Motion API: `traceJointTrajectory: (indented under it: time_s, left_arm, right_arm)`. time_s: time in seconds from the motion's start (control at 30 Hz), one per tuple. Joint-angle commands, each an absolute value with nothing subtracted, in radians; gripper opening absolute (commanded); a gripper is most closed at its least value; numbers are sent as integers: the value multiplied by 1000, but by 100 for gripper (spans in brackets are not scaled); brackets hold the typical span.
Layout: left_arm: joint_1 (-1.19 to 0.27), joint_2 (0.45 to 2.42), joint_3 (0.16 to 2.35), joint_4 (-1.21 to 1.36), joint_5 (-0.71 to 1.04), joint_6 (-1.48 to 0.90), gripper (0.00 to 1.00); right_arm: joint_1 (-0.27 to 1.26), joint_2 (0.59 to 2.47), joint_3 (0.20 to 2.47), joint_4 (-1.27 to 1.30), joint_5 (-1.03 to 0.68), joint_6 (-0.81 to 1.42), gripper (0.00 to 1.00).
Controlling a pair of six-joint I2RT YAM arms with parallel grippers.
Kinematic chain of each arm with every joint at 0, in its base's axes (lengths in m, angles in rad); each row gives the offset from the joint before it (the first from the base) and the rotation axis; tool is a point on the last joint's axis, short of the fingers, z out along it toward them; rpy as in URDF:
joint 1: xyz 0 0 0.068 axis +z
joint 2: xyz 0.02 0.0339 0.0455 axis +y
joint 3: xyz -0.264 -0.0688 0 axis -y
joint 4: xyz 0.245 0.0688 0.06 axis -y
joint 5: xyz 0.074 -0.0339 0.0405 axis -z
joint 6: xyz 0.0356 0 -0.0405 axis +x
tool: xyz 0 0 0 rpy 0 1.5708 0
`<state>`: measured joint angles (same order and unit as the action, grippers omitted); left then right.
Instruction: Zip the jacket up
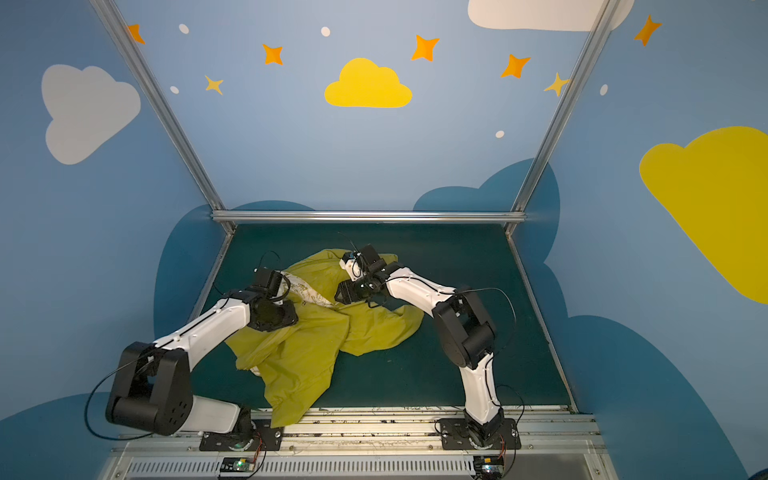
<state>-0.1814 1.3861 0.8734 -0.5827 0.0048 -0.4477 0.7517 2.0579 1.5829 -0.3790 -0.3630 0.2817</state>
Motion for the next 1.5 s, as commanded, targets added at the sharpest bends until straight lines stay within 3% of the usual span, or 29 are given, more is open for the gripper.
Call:
traceJointTrajectory:
  time_s: [0.0, 0.03, 0.1, 0.17, 0.27, 0.3, 0.53, 0.7, 0.73, 0.77, 0.83, 0.9, 1.0, 1.17, 1.47]
  left_arm:
    - [-175, 1291, 934, -624, 9, -406, 8]
    - [-175, 1269, 952, -630, 7, -397, 3]
    - [-169, 1224, 988, -617, 29, -360, 3]
    - [-164, 1196, 1033, -619, 61, -338, 3]
    - [-155, 1188, 1134, -652, 95, -291, 3]
    - [-154, 1194, 1177, -663, 113, -266, 3]
    - [-147, 1284, 1479, -707, 282, -153, 3]
    - [-176, 1363, 1685, -707, 429, -133, 3]
    - [-199, 1382, 1730, -723, 458, -117, 3]
    - [-222, 1392, 1759, -740, 482, -103, 3]
    - [-235, 1371, 1737, -748, 534, -95, 3]
    - [-231, 1288, 1619, -716, 455, -124, 3]
    - [-207, 1125, 1340, -661, 301, -178, 3]
    - [-165, 1019, 1026, -692, 136, -250, 3]
    - [-184, 1016, 905, -662, 155, -308, 3]
  right_arm:
    - [762, 2153, 1710, -507, -282, 239, 63]
    - [760, 2181, 1751, -547, -279, 238, 62]
    - [756, 2222, 1826, -630, -260, 244, 57]
    - [751, 2231, 1851, -650, -250, 233, 46]
    - [737, 2211, 1860, -658, -190, 235, 6]
    - [726, 2196, 1868, -671, -164, 243, 0]
    - [588, 1926, 1789, -695, -31, 270, 0]
    - [535, 1722, 1605, -522, -174, 183, 0]
    - [538, 1689, 1547, -451, -237, 156, 12]
    - [543, 1658, 1487, -382, -265, 171, 30]
    - [554, 1612, 1374, -246, -297, 211, 50]
    - [575, 1601, 1279, -116, -298, 242, 59]
    - [598, 1691, 1299, -113, -317, 253, 74]
    - [610, 1894, 1449, -170, -362, 282, 80]
    - [665, 2099, 1636, -334, -249, 238, 80]
